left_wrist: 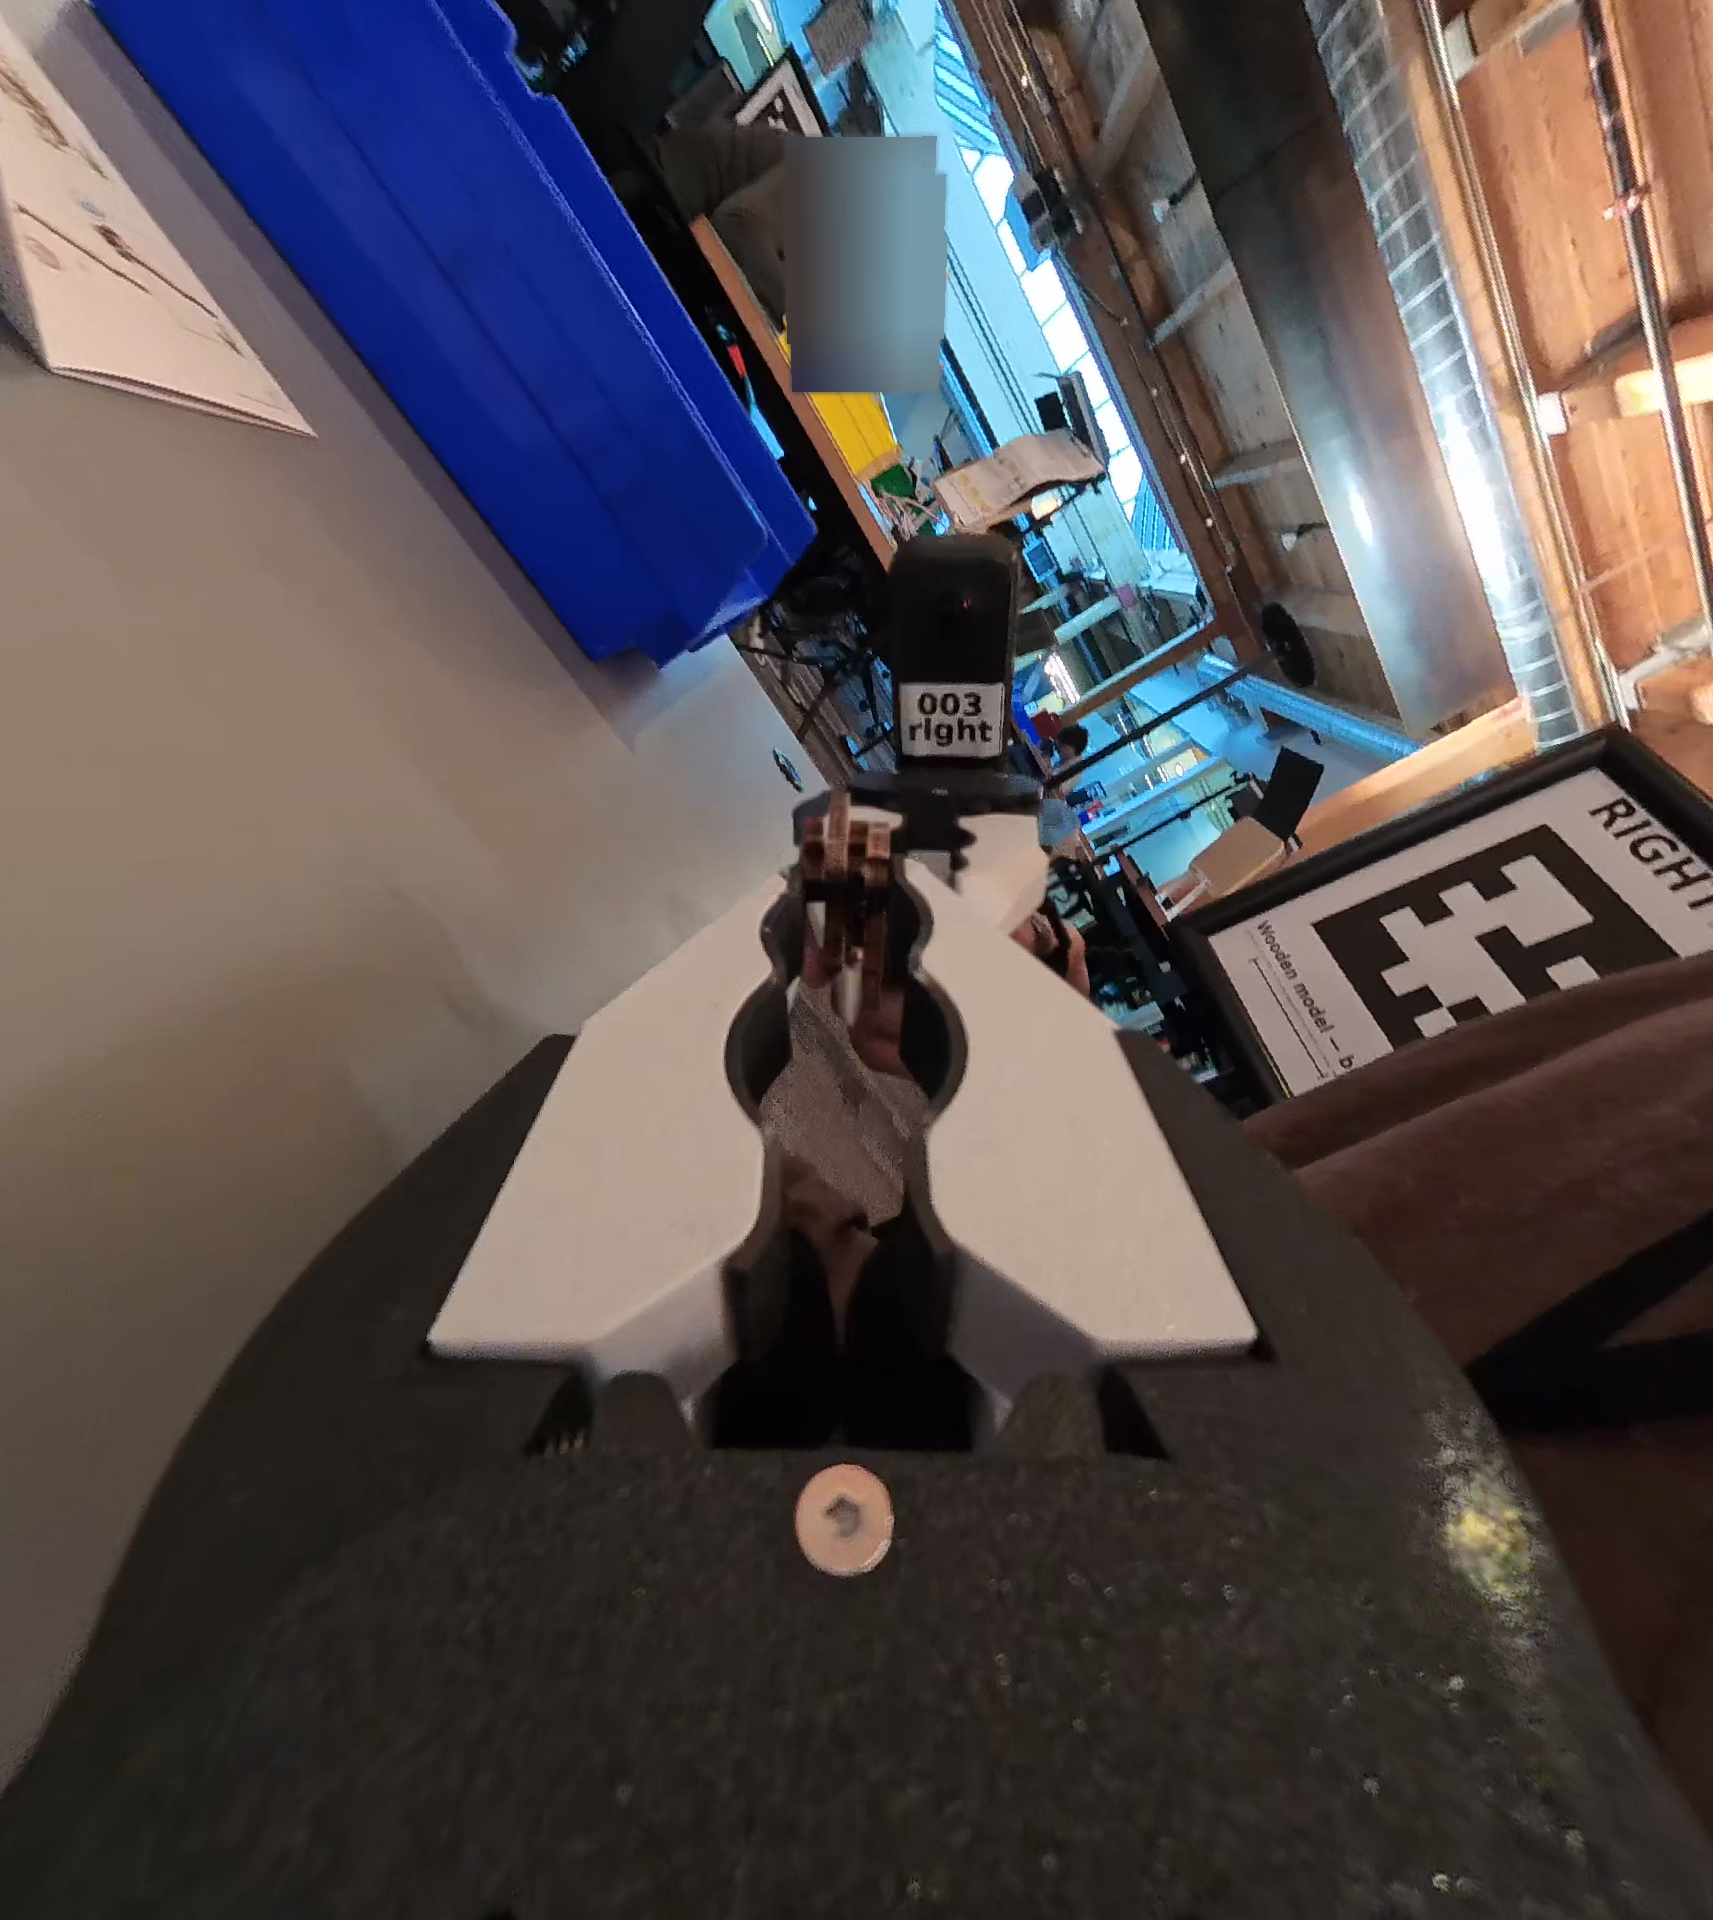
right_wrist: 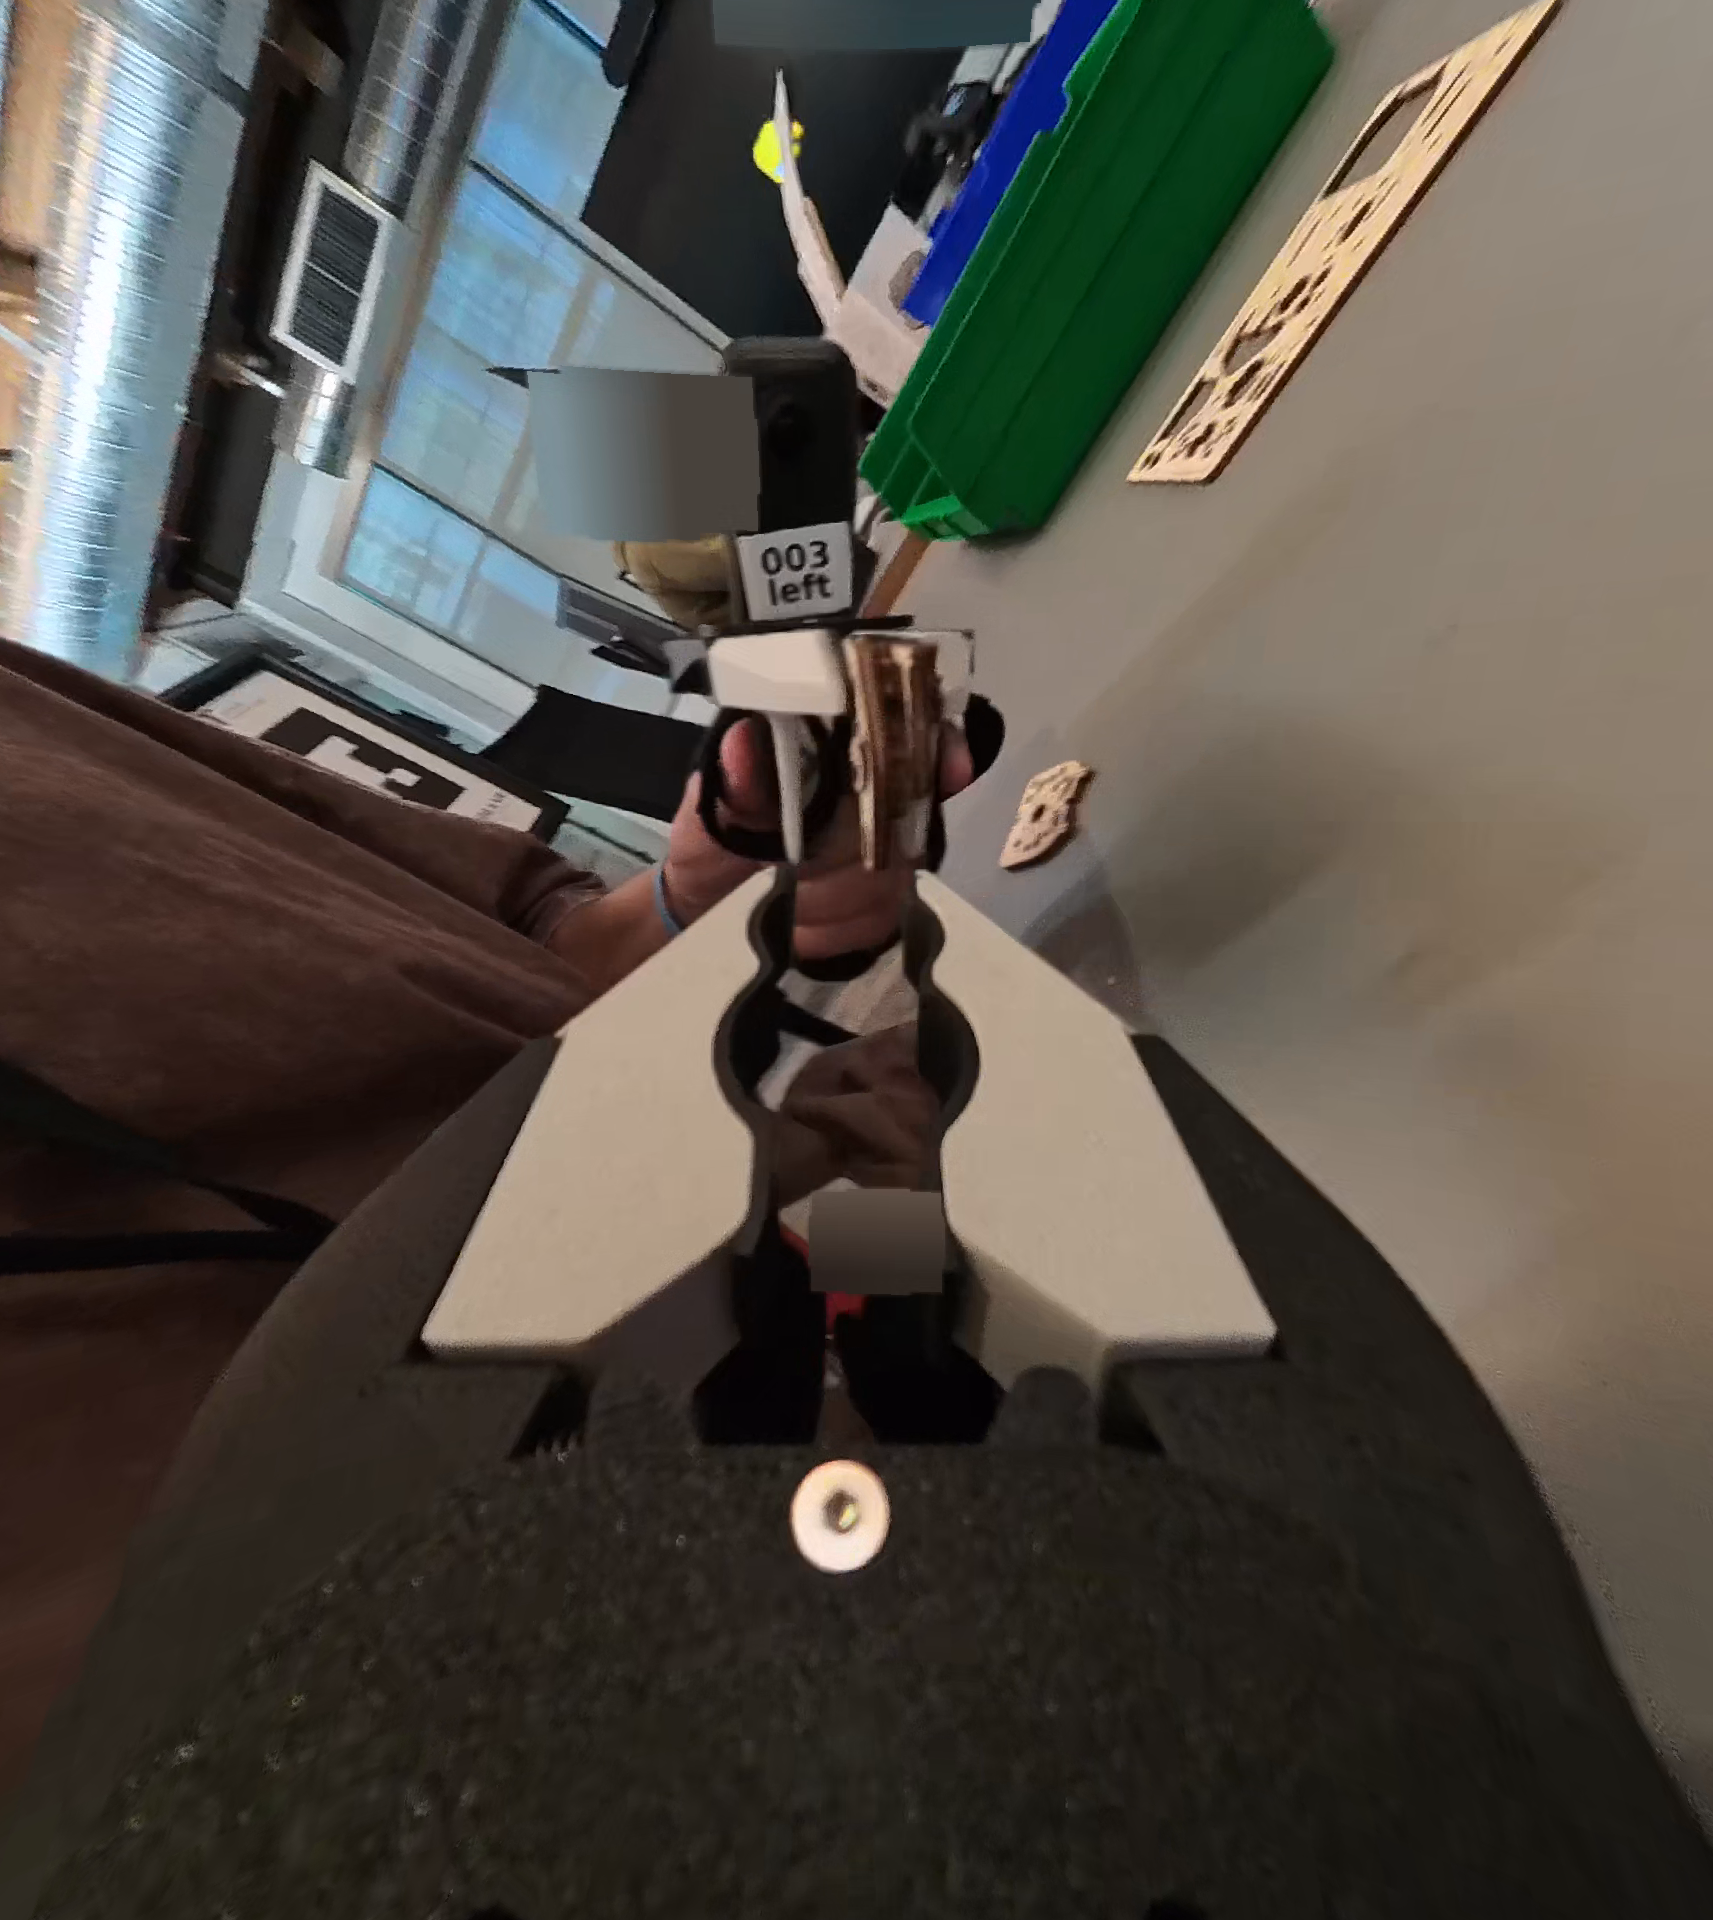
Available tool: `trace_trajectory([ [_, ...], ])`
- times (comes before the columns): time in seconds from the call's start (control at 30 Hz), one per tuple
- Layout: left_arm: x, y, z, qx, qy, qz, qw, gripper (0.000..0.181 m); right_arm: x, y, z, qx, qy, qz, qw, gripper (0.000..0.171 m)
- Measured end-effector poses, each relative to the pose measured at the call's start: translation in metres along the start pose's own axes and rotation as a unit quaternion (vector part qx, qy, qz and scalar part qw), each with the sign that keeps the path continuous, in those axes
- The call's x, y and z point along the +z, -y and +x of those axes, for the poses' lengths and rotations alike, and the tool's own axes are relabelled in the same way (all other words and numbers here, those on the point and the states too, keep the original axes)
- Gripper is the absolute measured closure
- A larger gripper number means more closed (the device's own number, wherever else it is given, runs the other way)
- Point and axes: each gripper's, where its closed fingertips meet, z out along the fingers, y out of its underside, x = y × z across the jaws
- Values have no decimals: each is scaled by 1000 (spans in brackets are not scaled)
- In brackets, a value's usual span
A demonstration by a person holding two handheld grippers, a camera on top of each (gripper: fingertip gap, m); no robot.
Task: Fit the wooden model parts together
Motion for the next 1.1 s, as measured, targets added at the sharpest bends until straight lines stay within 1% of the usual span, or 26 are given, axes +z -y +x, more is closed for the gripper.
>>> trace_trajectory([
  [0.07, -1, 0, -1, 0, -1, 0, 1000, 169, 7, -5, -1, 18, 11, -10, 1000, 155],
  [0.13, 0, -1, 1, 1, -4, 0, 1000, 168, 11, -8, 4, 23, 2, -17, 1000, 160],
  [0.2, 0, -2, 4, 2, -11, -3, 1000, 168, 11, -4, 2, 27, 7, -9, 1000, 168],
  [0.53, -1, -6, 8, 24, -13, -29, 999, 168, 9, -8, 0, 18, 9, -22, 1000, 167],
  [0.6, 0, -7, 7, 21, -14, -32, 999, 168, 6, -8, 1, 18, 10, -22, 1000, 150],
  [0.73, 3, -16, 11, 9, -31, -56, 998, 169, -7, 14, -3, 2, 18, 26, 999, 145],
  [0.8, 6, -22, 12, 12, -34, -71, 997, 168, -5, 14, -5, -1, 24, 15, 1000, 144],
  [0.87, 8, -26, 13, 14, -35, -82, 996, 168, 1, 7, -2, -1, 18, -7, 1000, 144],
  [0.9, 9, -28, 13, 16, -36, -87, 995, 168, 4, 3, -2, -4, 16, -18, 1000, 150],
  [1.07, 9, -29, 16, 21, -43, -93, 995, 168, 3, 2, -5, -17, 16, -18, 1000, 153],
  [1.1, 9, -28, 18, 20, -48, -93, 994, 168, 2, 3, -6, -17, 20, -16, 1000, 156],
])
